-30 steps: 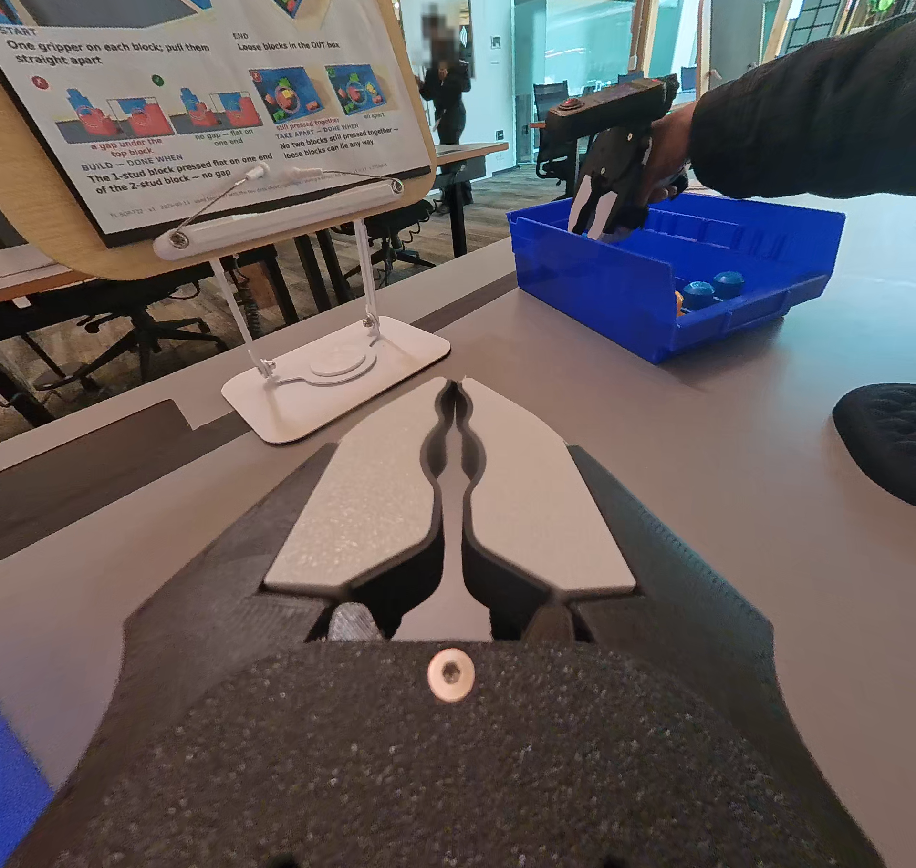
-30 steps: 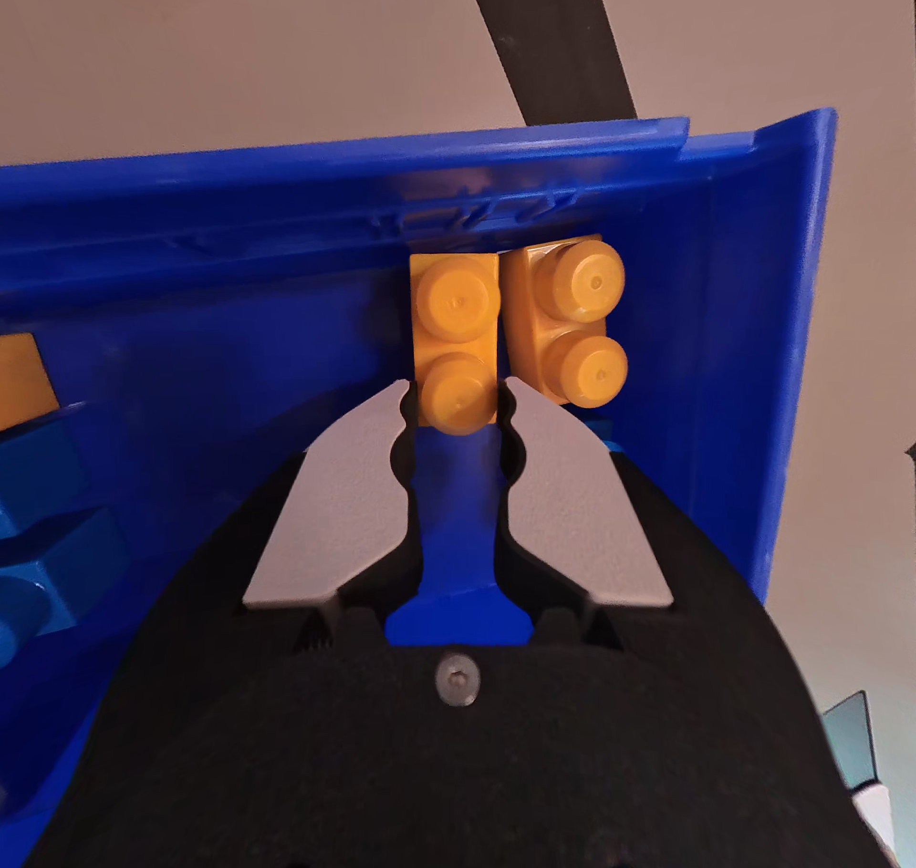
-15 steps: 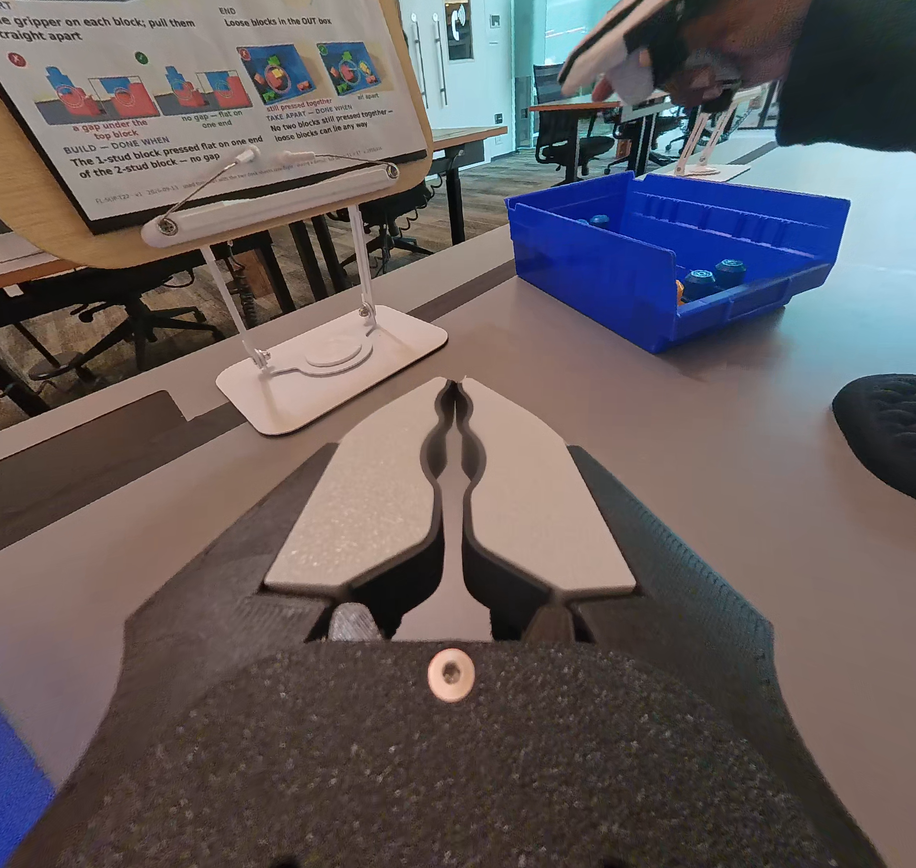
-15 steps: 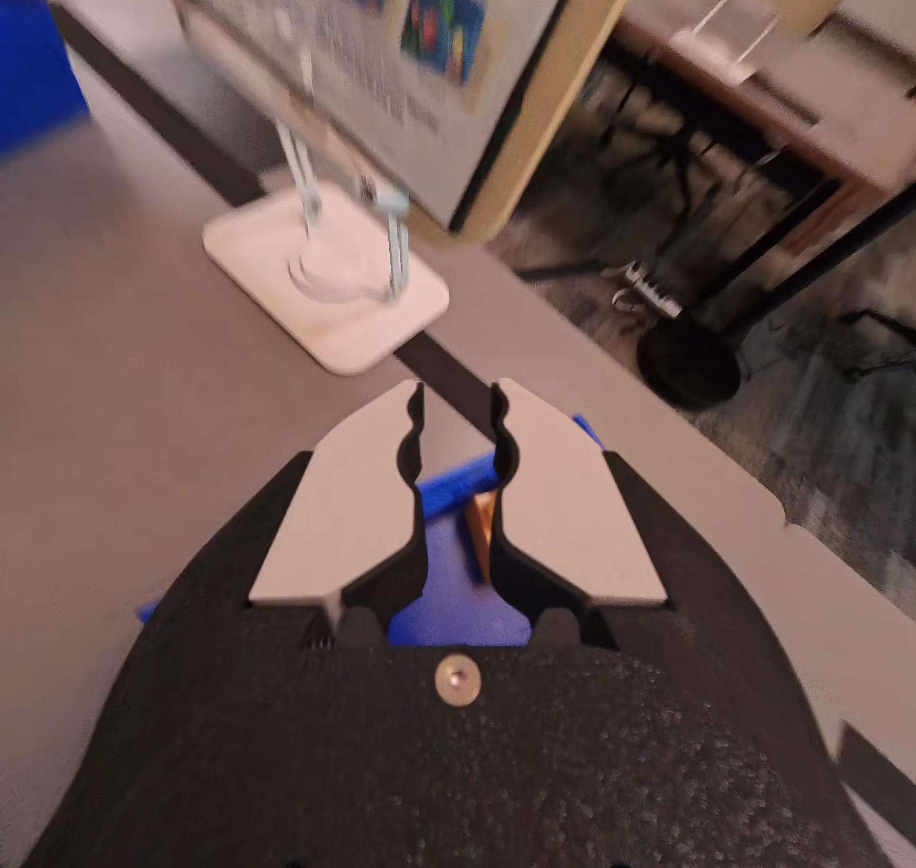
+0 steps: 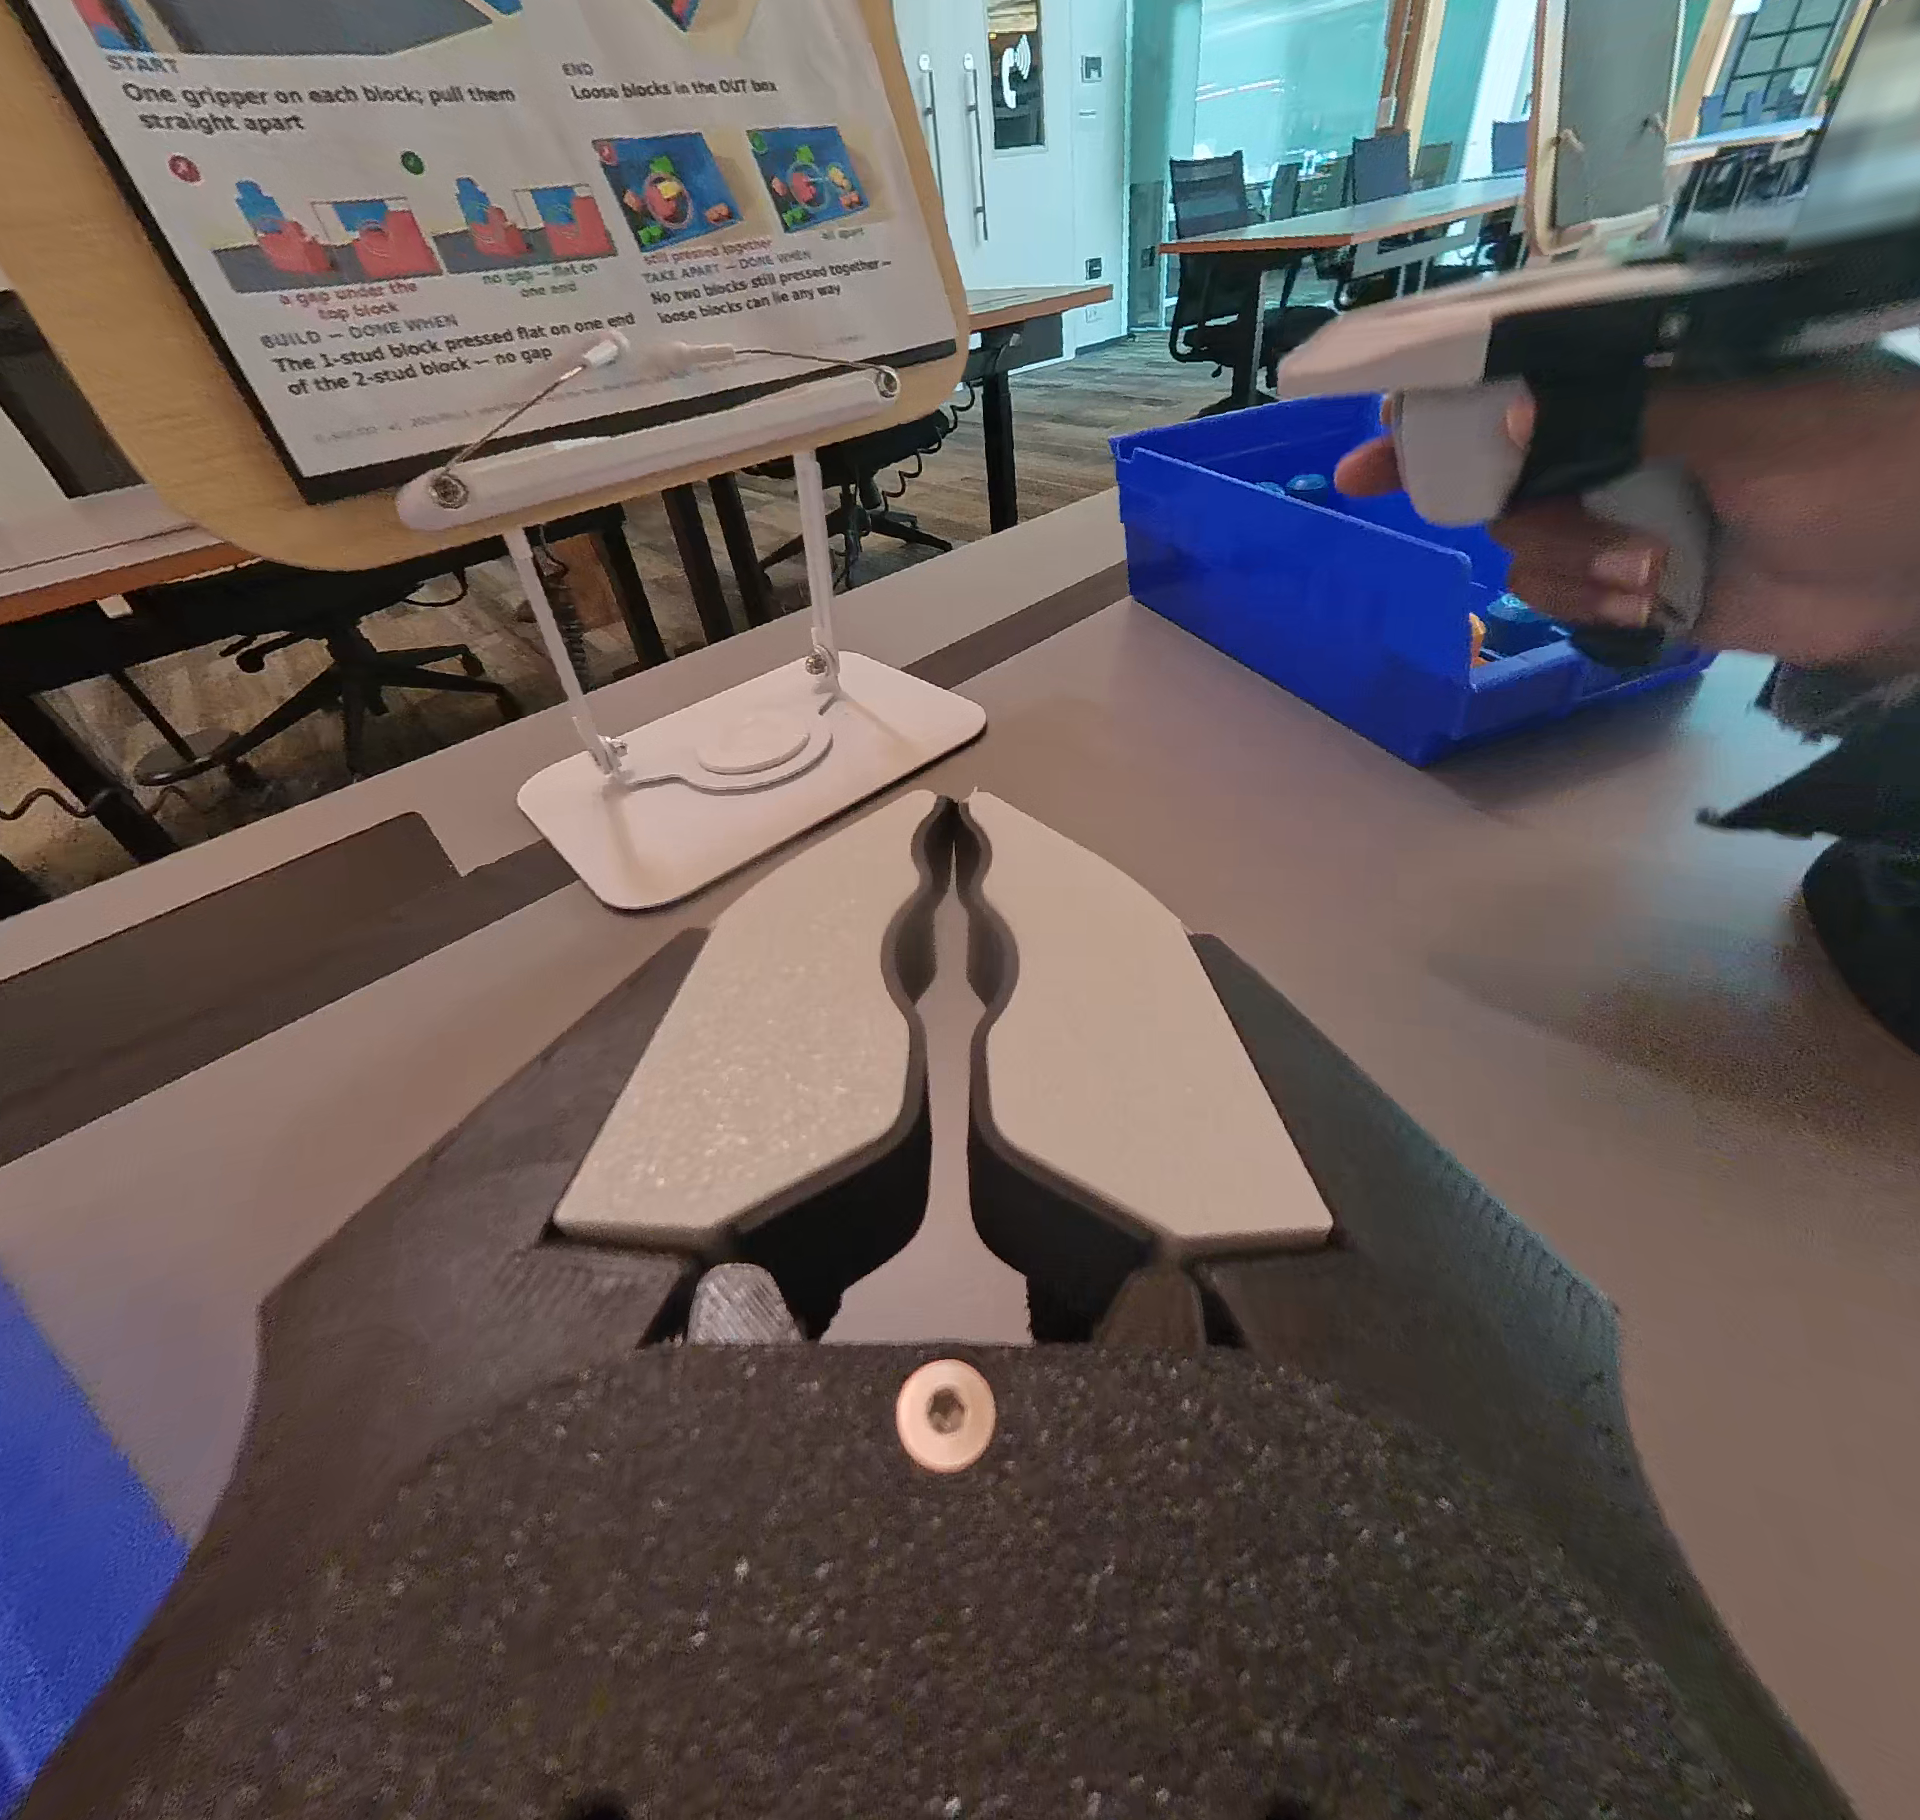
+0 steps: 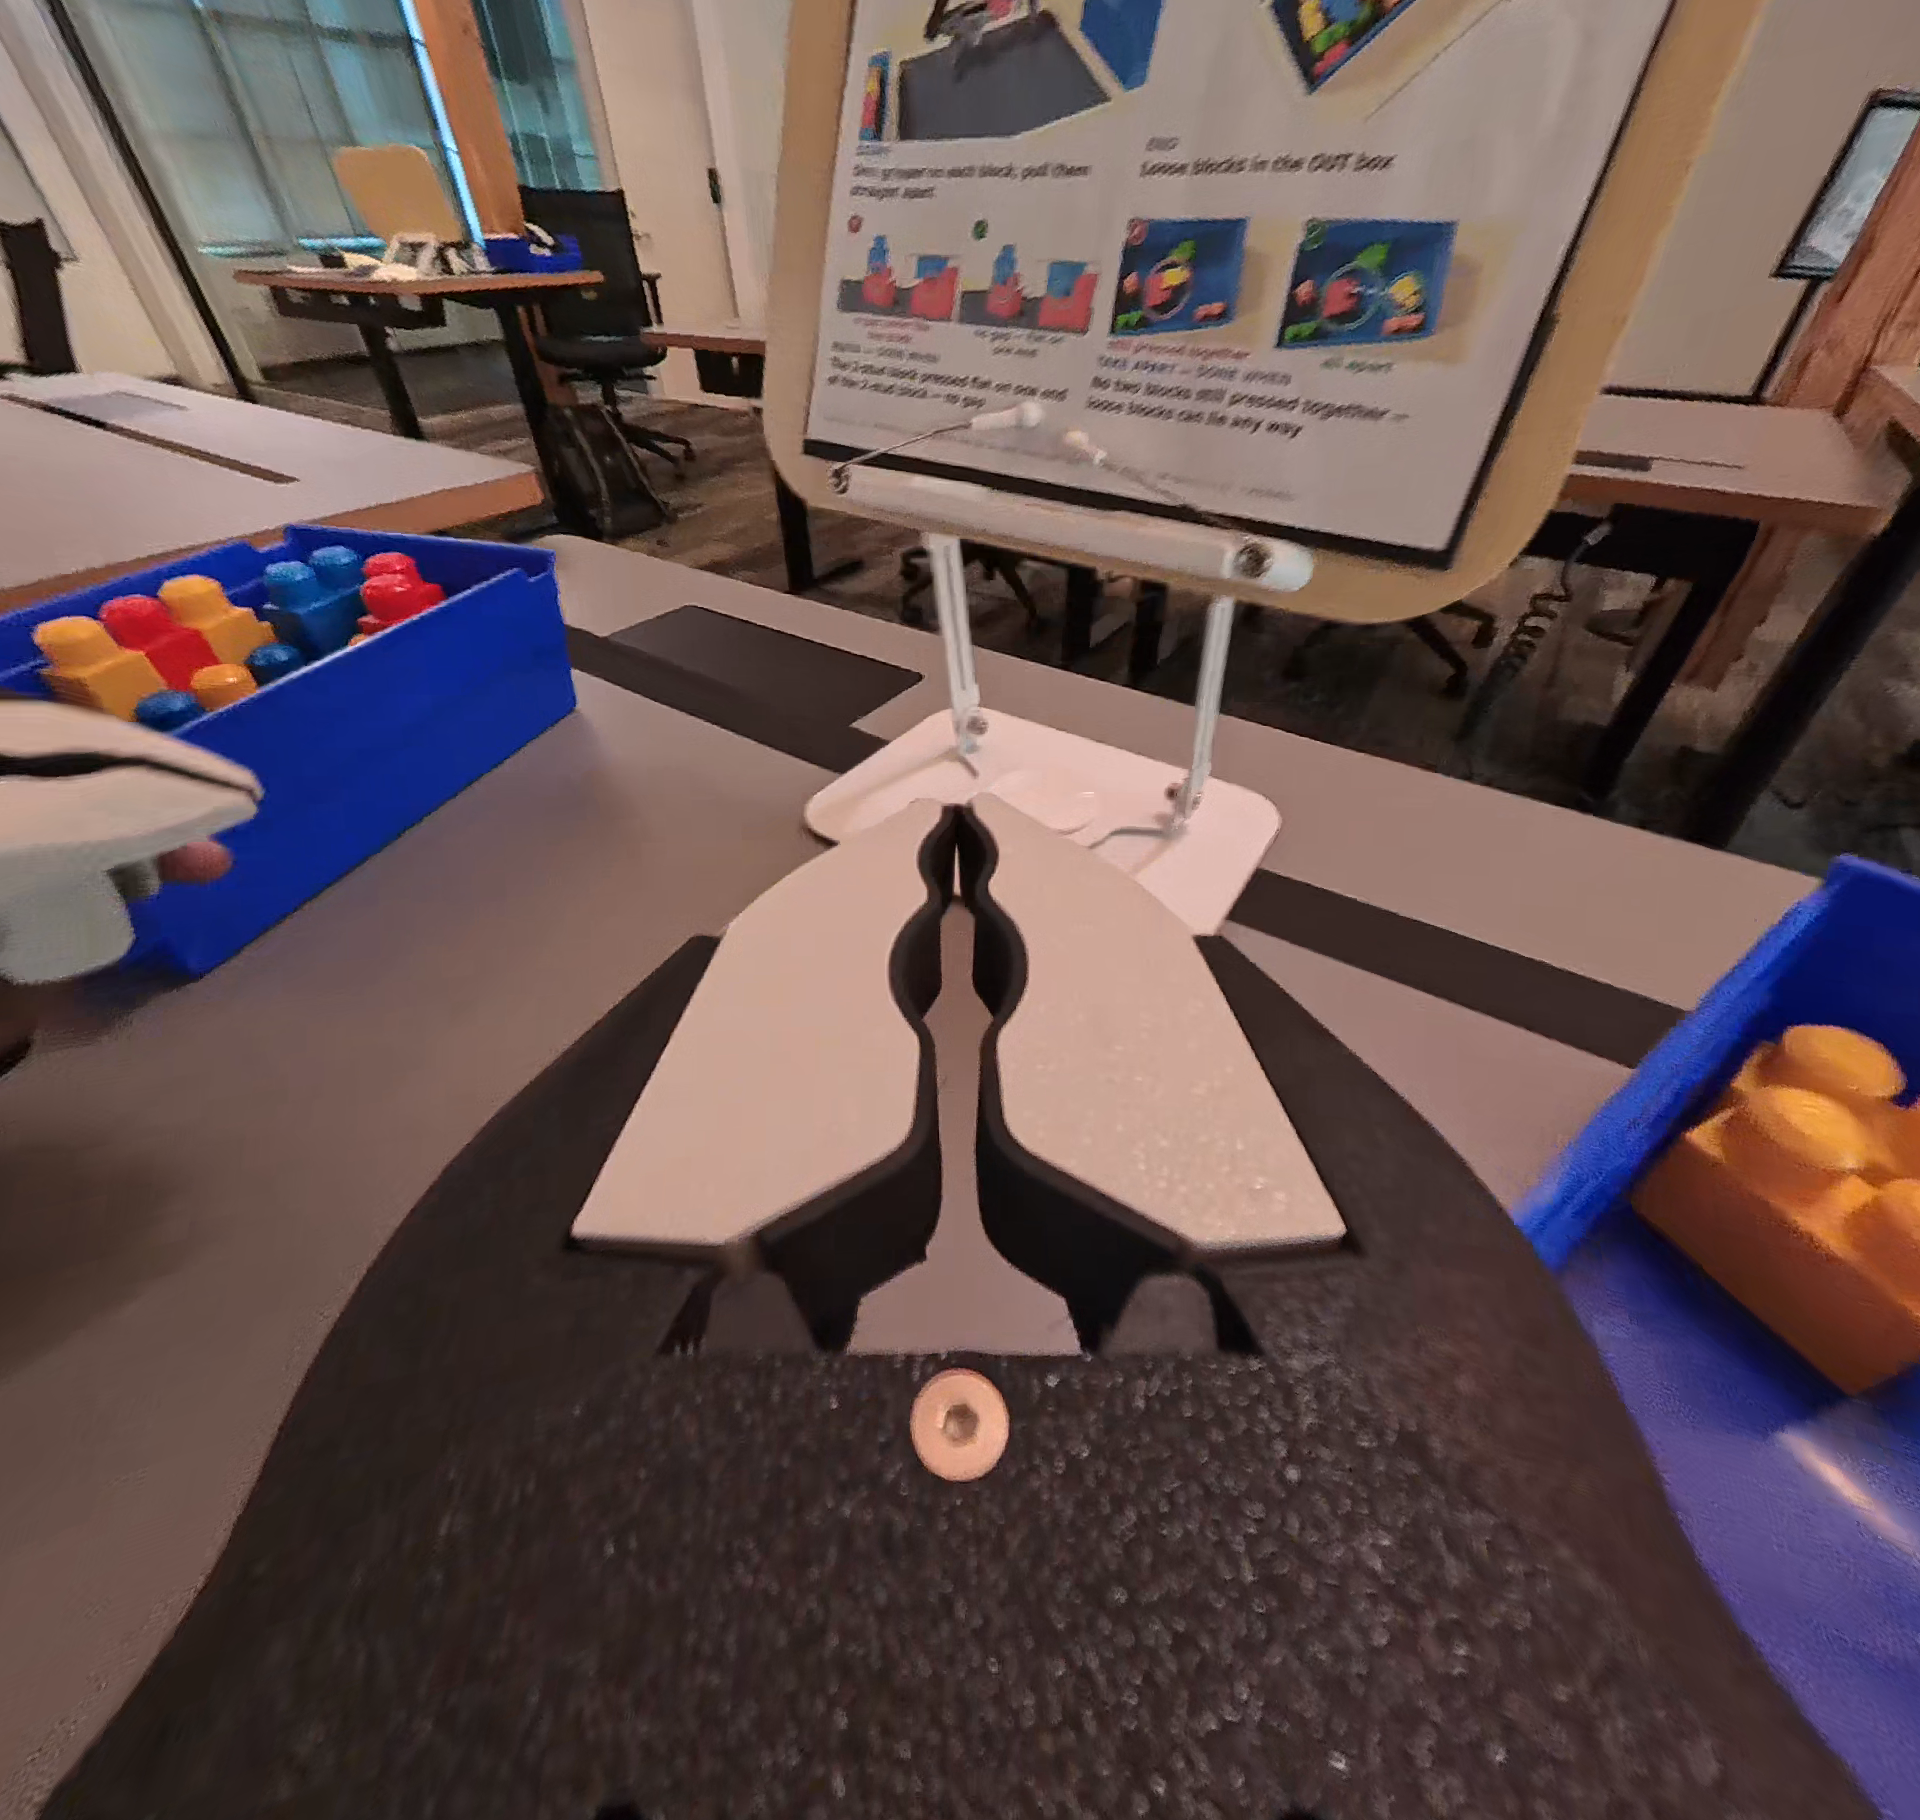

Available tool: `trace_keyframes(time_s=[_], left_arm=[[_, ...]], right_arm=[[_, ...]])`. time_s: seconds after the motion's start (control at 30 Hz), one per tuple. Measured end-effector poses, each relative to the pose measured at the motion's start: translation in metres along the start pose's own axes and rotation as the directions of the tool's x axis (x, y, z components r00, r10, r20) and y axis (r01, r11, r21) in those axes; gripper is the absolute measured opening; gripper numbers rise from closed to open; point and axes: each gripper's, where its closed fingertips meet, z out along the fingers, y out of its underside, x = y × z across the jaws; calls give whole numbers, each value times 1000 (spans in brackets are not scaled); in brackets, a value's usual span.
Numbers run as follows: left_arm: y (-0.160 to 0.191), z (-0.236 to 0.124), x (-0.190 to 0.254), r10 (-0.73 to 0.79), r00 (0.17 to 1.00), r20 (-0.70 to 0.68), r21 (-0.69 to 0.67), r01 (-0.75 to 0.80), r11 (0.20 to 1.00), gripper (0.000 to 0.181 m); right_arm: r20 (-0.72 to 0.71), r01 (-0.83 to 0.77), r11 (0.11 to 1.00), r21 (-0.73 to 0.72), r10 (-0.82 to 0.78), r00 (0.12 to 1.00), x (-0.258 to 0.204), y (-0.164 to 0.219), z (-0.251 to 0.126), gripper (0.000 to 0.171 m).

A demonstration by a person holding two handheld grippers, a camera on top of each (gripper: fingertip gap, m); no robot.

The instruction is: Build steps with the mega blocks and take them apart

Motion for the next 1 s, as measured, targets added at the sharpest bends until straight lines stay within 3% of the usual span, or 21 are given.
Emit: trace_keyframes(time_s=[0.13,0.27,0.4,0.53,0.67,0.87,1.0], left_arm=[[-15,-11,-20,-27,999,39,10,27,1000,0],[-40,-41,-70,13,985,175,-10,-11,1000,1],[-35,-85,-139,109,946,305,-208,-46,977,15],[-6,-136,-202,207,919,336,-486,-19,874,23],[37,-181,-244,221,909,352,-701,99,707,26],[92,-205,-262,191,928,321,-839,184,513,33],[98,-203,-271,209,926,316,-850,178,496,34]], right_arm=[[43,-10,1000,-20,11,999,-7,13,3,0],[62,-15,1000,-5,16,998,-8,9,-1,0],[82,-18,1000,-12,19,996,-9,9,-4,0],[110,-28,1000,-7,29,994,-13,5,-7,0],[126,-28,1000,-13,29,992,-18,6,-6,0],[156,-5,1000,-28,9,988,-27,10,-4,0],[178,-6,999,-51,15,984,-31,16,-2,0]])
